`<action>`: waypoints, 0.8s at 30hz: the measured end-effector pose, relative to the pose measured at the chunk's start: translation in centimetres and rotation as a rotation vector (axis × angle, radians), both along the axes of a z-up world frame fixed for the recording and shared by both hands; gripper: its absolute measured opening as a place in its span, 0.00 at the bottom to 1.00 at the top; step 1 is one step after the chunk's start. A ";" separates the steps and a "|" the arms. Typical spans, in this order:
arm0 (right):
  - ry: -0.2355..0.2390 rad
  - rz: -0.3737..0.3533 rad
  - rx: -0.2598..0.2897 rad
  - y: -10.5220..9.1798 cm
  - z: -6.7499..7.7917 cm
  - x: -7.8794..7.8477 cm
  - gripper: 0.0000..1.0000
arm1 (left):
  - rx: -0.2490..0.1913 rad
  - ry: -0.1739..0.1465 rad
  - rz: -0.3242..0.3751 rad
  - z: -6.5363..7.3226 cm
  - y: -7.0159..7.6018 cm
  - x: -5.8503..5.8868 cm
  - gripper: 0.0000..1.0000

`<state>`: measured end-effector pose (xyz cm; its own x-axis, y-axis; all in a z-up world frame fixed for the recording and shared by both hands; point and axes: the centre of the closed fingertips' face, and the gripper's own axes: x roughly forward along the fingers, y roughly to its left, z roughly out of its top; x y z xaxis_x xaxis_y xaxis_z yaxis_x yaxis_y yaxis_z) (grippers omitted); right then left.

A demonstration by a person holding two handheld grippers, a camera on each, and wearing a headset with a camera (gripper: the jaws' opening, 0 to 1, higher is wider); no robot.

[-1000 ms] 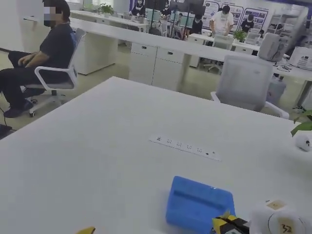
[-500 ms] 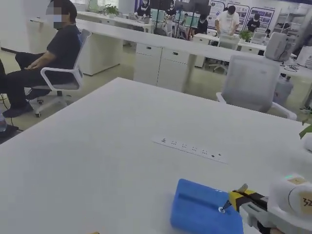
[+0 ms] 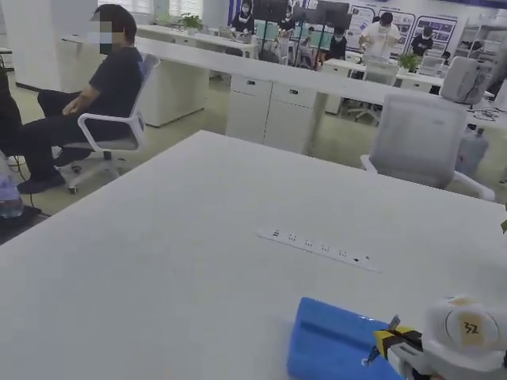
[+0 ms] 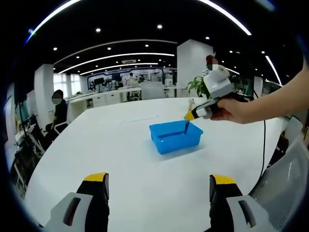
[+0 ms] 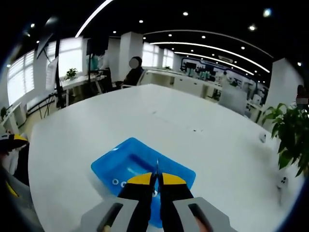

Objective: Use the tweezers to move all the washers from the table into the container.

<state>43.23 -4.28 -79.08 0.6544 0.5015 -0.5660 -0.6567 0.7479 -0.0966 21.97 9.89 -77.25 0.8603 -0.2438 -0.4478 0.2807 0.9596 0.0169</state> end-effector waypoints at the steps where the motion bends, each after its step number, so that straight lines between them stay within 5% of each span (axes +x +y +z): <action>1: 0.007 0.002 -0.006 0.0 -0.3 -0.1 0.01 | 0.000 0.000 -0.001 0.0 0.0 0.0 0.88; 12: 0.049 -0.002 -0.031 -0.3 -2.2 -0.5 0.01 | 0.008 0.008 0.001 -0.2 0.0 0.0 0.87; 20: 0.050 0.005 -0.035 -0.4 -1.9 -0.3 0.02 | 0.007 0.010 0.000 -0.3 0.0 0.0 0.87; 24: 0.013 -0.053 0.093 -0.3 0.9 -0.1 0.02 | 0.011 0.011 0.003 -0.4 0.1 0.0 0.87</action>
